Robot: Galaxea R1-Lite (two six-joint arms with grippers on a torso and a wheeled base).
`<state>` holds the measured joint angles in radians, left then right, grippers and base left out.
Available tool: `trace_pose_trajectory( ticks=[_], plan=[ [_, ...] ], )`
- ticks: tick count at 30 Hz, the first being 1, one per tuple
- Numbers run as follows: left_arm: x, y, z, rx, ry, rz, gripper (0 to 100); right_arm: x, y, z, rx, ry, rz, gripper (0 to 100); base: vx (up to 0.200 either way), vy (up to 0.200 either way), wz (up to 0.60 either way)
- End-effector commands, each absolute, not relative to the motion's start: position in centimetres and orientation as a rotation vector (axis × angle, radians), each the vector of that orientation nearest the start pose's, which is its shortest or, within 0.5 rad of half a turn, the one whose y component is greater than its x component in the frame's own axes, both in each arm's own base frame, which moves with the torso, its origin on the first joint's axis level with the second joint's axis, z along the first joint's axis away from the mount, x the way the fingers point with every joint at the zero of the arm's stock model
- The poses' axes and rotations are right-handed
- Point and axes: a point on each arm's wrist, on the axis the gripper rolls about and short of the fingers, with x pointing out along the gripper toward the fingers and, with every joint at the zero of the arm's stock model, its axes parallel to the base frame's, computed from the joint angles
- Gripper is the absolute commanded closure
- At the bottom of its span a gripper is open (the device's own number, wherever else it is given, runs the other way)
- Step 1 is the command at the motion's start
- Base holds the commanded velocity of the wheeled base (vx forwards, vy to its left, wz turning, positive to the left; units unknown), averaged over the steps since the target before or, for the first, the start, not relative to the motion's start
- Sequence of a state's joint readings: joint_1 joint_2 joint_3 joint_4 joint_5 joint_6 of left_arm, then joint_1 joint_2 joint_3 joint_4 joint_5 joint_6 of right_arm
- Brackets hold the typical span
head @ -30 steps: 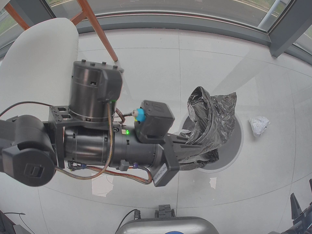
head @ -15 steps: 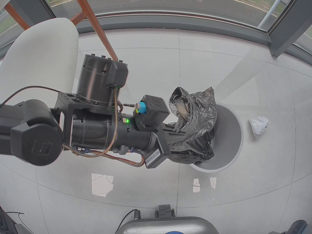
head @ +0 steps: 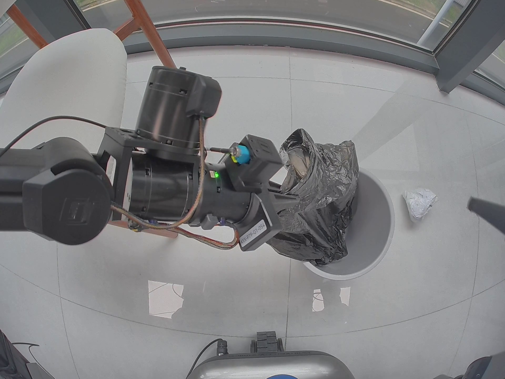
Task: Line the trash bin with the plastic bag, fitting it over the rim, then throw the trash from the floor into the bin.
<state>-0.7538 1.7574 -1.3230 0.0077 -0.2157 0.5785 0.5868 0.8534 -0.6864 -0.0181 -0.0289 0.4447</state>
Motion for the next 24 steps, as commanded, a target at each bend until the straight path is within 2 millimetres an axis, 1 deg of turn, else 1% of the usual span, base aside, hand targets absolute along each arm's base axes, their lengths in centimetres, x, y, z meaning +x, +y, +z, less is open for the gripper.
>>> trace_pose_trajectory(
  ticks=[1, 2, 3, 5, 9, 12, 15, 16, 19, 20, 21, 24],
  plan=[
    [23.8, -24.6, 26.0, 0.626, 0.148, -1.007, 100, 19.1, 12.0, 27.6, 0.378, 0.581, 0.468, 0, 0.0, 0.0, 0.0],
    [23.7, -24.7, 26.0, 0.625, 0.15, -0.998, 100, 19.8, 12.4, 27.8, 0.373, 0.6, 0.465, 0, 0.0, 0.0, 0.0],
    [23.7, -24.7, 26.0, 0.624, 0.151, -0.997, 100, 19.8, 12.4, 27.8, 0.372, 0.604, 0.464, 0, 0.0, 0.0, 0.0],
    [23.1, -25.3, 26.0, 0.629, 0.148, -0.995, 100, 21.3, 13.5, 28.3, 0.356, 0.648, 0.456, 0, 0.0, 0.0, 0.0],
    [23.0, -25.3, 25.8, 0.633, 0.153, -0.997, 100, 23.3, 14.8, 28.7, 0.342, 0.688, 0.443, 0, 0.0, 0.0, 0.0],
    [23.1, -25.4, 25.8, 0.634, 0.153, -0.997, 100, 24.6, 15.7, 28.3, 0.321, 0.721, 0.438, 0, 0.0, 0.0, 0.0],
    [23.1, -25.5, 25.9, 0.634, 0.151, -0.996, 100, 25.3, 16.3, 28.0, 0.313, 0.727, 0.438, 0, 0.0, 0.0, 0.0],
    [23.1, -25.4, 25.9, 0.634, 0.151, -0.995, 100, 26.2, 16.8, 27.8, 0.302, 0.728, 0.441, 0, 0.0, 0.0, 0.0],
    [23.1, -25.4, 25.7, 0.636, 0.157, -0.996, 100, 27.1, 17.4, 27.7, 0.283, 0.719, 0.451, 0, 0.0, 0.0, 0.0],
    [23.1, -25.4, 25.7, 0.636, 0.157, -0.996, 100, 27.1, 17.4, 27.7, 0.283, 0.719, 0.451, 0, 0.0, 0.0, 0.0],
    [22.8, -25.7, 25.7, 0.638, 0.156, -1.007, 100, 27.6, 17.7, 28.0, 0.285, 0.706, 0.456, 0, 0.0, 0.0, 0.0],
    [22.7, -25.8, 25.5, 0.642, 0.16, -1.011, 100, 27.8, 17.8, 28.5, 0.291, 0.686, 0.462, 0, 0.0, 0.0, 0.0]
  ],
)
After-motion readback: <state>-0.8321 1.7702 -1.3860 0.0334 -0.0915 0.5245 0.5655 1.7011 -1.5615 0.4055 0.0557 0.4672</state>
